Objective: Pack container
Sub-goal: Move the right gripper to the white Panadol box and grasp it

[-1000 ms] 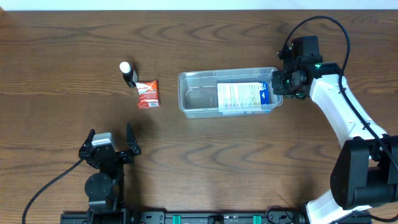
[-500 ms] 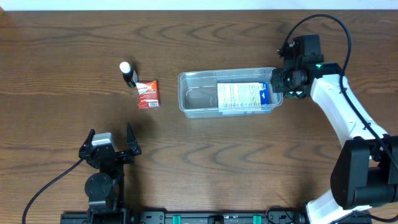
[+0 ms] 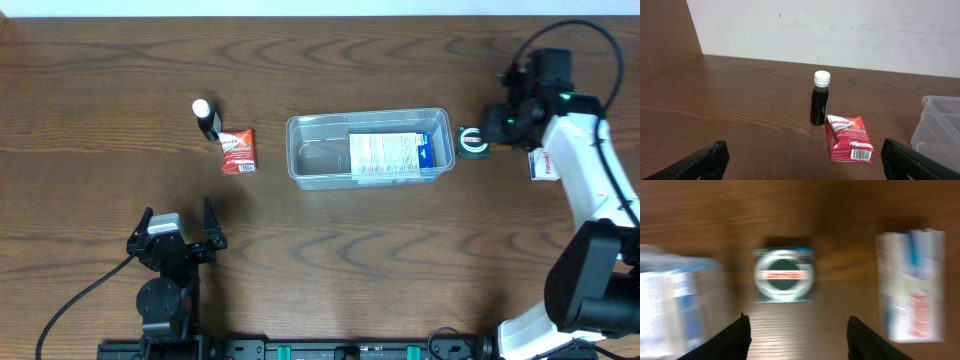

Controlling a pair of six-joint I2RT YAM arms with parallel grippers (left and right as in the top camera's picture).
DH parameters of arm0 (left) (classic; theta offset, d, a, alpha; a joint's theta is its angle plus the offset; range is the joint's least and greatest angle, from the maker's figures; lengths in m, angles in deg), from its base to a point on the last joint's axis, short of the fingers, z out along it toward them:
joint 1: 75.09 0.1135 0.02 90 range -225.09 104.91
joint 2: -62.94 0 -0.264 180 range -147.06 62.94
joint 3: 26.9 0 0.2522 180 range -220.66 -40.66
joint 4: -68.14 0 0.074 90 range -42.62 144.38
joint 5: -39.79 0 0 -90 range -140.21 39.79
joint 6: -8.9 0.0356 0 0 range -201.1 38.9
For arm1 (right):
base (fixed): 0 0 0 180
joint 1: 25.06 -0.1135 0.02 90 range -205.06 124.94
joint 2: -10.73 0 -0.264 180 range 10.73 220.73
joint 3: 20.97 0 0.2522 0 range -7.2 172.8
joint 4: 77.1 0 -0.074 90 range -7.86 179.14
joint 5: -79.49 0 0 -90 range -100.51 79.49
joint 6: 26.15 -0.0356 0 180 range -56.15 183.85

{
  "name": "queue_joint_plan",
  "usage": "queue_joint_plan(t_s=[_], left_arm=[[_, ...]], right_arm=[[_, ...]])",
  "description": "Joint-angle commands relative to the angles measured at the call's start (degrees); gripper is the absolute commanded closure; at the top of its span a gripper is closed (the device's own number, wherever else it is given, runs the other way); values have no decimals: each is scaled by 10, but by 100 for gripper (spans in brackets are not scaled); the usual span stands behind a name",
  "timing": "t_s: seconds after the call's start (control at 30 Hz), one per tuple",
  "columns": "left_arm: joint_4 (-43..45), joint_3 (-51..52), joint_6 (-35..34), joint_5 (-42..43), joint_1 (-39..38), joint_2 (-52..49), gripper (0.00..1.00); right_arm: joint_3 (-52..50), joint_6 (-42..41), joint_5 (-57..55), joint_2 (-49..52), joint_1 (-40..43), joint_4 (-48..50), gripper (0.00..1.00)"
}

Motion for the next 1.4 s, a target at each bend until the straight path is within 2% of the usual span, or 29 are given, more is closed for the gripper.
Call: queue_joint_plan(t_s=[0.0, 0.27, 0.67, 1.0, 1.1, 1.37], left_arm=[[-11, 17, 10, -1, -2, 3, 2], [-11, 17, 10, -1, -2, 3, 2], [-11, 17, 10, -1, -2, 3, 2], [-11, 17, 10, -1, -2, 3, 2], [-11, 17, 10, -1, -2, 3, 2], [-11, 17, 10, -1, -2, 3, 2]], right_arm=[[10, 37, -71, -10, 38, -2, 32], [1, 91, -70, -2, 124, 3, 15], [-30, 220, 33, 52, 158, 54, 1], [-30, 235, 30, 136, 162, 92, 1], [-30, 231, 30, 154, 162, 93, 4], [-29, 219, 22, 162, 164, 100, 23]])
